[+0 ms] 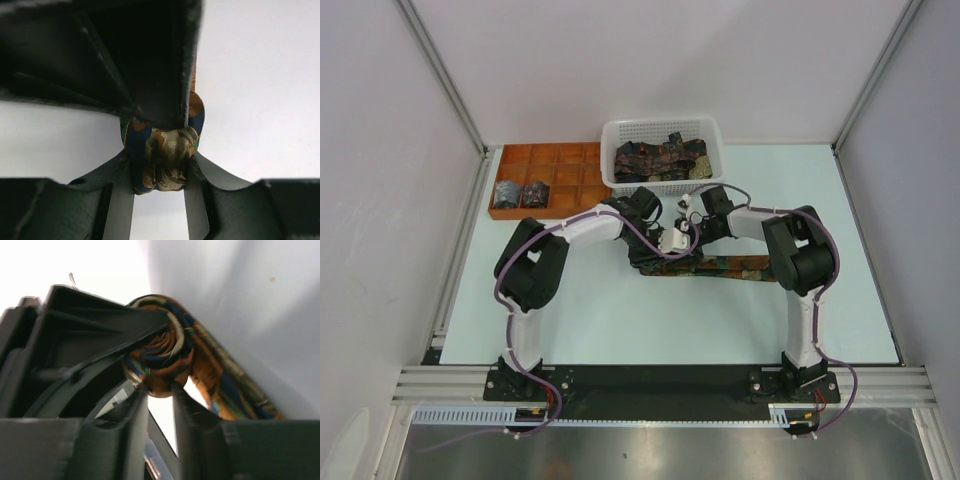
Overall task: Roll the ties
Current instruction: Roll the tie at the center of the board.
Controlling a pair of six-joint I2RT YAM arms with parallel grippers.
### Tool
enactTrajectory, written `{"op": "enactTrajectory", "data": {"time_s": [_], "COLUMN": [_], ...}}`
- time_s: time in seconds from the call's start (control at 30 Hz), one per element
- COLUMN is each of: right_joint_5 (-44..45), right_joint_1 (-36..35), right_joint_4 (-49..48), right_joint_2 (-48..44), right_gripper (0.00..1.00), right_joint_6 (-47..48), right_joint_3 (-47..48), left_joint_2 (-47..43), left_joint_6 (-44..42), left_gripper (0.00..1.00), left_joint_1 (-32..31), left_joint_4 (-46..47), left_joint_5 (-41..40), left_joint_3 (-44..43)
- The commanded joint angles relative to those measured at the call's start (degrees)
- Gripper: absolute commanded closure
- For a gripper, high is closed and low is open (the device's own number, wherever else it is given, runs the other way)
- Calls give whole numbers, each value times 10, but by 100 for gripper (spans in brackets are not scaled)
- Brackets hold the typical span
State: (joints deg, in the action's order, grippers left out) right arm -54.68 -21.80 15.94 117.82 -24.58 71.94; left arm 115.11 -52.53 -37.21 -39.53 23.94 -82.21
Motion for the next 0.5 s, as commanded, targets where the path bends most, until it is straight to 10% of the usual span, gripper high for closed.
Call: {"op": "enactTrajectory", "data": {"time_s": [0.0,0.1,0.47], "right_joint_5": [11,19,84], "right_joint_1": [-2,5,51], "right_joint_4": [6,22,95], "right_joint_2": [21,19,29], "right_gripper": [85,100,100], "right_joint_6": [10,30,121], "right_joint_3": [21,12,11], "left_joint_2": [12,7,-53], "left_joint_6": [2,7,77], "left_gripper": [57,56,15], "left_joint_1": [-6,-5,29], "left_joint_4": [-5,1,69], "left_joint_5": [-6,-4,86], "left_joint_3": [-9,-6,12]}}
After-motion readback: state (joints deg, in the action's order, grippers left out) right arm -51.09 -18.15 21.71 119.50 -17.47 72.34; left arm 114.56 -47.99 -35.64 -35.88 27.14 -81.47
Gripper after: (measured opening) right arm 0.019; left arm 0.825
